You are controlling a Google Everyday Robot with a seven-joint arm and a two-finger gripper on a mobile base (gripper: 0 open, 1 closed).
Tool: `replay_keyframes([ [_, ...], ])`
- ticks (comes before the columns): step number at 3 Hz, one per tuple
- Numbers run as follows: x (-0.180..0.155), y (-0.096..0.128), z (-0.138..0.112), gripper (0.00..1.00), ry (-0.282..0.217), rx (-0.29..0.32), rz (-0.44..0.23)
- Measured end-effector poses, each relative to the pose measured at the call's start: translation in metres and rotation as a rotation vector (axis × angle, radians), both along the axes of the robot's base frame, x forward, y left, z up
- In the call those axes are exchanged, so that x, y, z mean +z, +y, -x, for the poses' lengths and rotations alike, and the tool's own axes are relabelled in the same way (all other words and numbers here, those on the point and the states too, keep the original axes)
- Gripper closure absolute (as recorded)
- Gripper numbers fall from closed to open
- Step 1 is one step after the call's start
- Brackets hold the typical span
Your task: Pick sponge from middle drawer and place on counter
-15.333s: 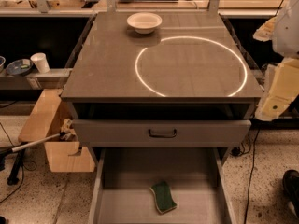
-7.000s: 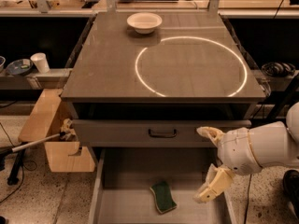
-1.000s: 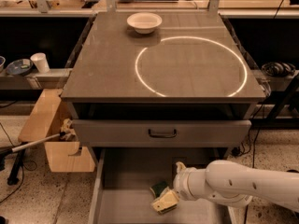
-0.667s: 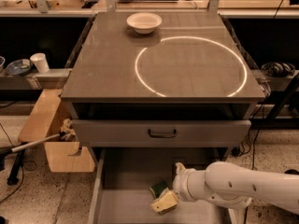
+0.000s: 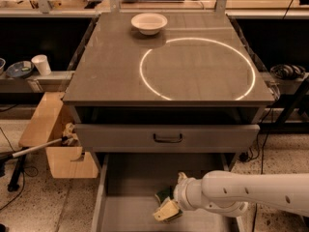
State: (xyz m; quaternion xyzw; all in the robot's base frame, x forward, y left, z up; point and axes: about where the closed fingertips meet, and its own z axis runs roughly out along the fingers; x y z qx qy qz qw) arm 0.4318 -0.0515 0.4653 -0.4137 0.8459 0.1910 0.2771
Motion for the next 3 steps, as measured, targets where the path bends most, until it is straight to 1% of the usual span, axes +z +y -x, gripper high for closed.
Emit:
replay_keyframes([
  [1, -0.012, -0.005, -0.007, 0.00, -0.001, -0.007, 0.002],
  [2, -0.028, -0.017, -0.020, 0.00, 0.002, -0.034, 0.014],
  [3, -0.062, -0.036, -0.035, 0.00, 0.040, -0.067, 0.065],
])
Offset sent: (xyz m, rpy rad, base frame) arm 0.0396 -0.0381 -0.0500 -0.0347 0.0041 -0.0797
